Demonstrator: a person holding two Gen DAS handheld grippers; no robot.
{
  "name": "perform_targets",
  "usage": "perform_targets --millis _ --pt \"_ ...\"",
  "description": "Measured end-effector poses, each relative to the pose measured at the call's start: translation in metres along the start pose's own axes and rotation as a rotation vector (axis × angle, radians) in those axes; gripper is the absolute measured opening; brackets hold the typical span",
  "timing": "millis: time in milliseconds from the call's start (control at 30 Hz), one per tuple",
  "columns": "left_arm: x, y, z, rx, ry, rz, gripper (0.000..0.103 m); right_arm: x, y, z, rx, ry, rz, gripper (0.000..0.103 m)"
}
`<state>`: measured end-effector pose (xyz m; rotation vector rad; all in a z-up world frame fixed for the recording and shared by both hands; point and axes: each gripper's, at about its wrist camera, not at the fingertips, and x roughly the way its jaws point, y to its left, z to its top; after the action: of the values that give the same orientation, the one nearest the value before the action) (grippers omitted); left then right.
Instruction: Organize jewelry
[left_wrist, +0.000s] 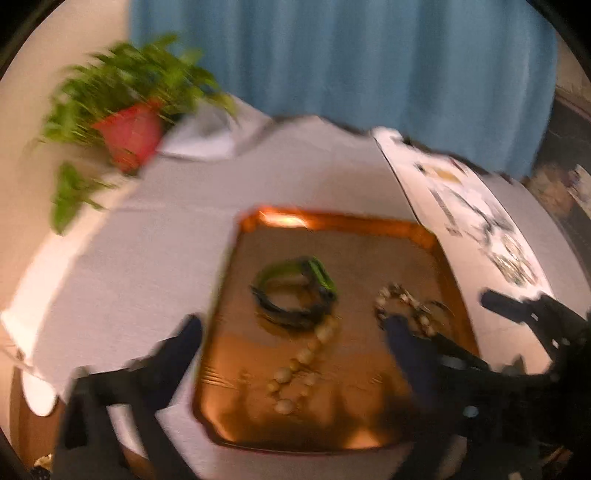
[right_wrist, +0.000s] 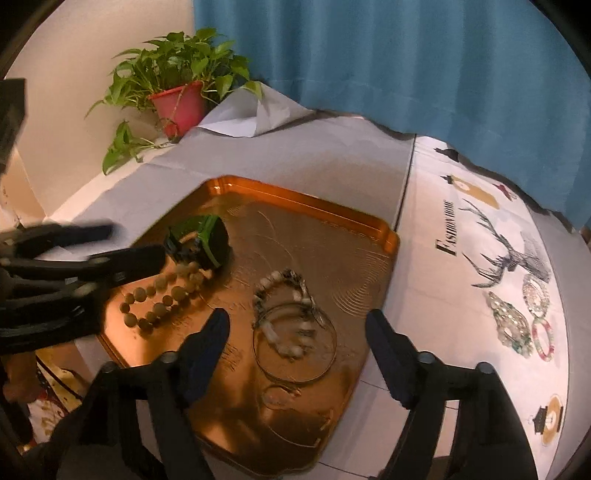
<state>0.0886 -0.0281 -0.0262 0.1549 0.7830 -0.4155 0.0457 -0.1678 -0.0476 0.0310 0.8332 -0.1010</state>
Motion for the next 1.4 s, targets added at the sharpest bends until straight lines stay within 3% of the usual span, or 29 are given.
perform_targets --millis 67,167,367,467,633,933,1133,1400 --pt "-0.009 0.003 -0.003 0.000 -0.029 0.012 0.102 -0.006 -0.001 -0.002 0.002 0.003 -0.008 0.079" --pt "-0.014 0.007 -0.007 -0.010 0.032 0.022 0.102 -0.022 -0.001 -0.007 0.006 0.007 -0.004 0.079" --pt "-0.060 0.006 -0.024 -0.019 0.026 0.059 0.102 -0.089 0.007 -0.035 0.006 -0.011 -0.033 0.079" --pt "-0.095 0.001 -0.029 -0.017 -0.017 0.069 0.102 -0.134 0.012 -0.046 0.023 -0.055 -0.058 0.079" --pt "-0.152 -0.014 -0.036 -0.054 -0.053 0.011 0.102 -0.212 0.017 -0.061 0.076 -0.139 -0.092 0.079" --pt "-0.229 -0.059 -0.066 0.033 -0.117 0.004 0.102 -0.316 0.026 -0.091 0.103 -0.327 -0.155 0.079" --pt "-0.262 -0.078 -0.075 0.055 -0.168 0.020 0.102 -0.345 0.025 -0.109 0.111 -0.363 -0.150 0.079" --pt "-0.272 -0.086 -0.077 0.053 -0.183 0.033 0.102 -0.349 0.015 -0.118 0.135 -0.363 -0.138 0.079"
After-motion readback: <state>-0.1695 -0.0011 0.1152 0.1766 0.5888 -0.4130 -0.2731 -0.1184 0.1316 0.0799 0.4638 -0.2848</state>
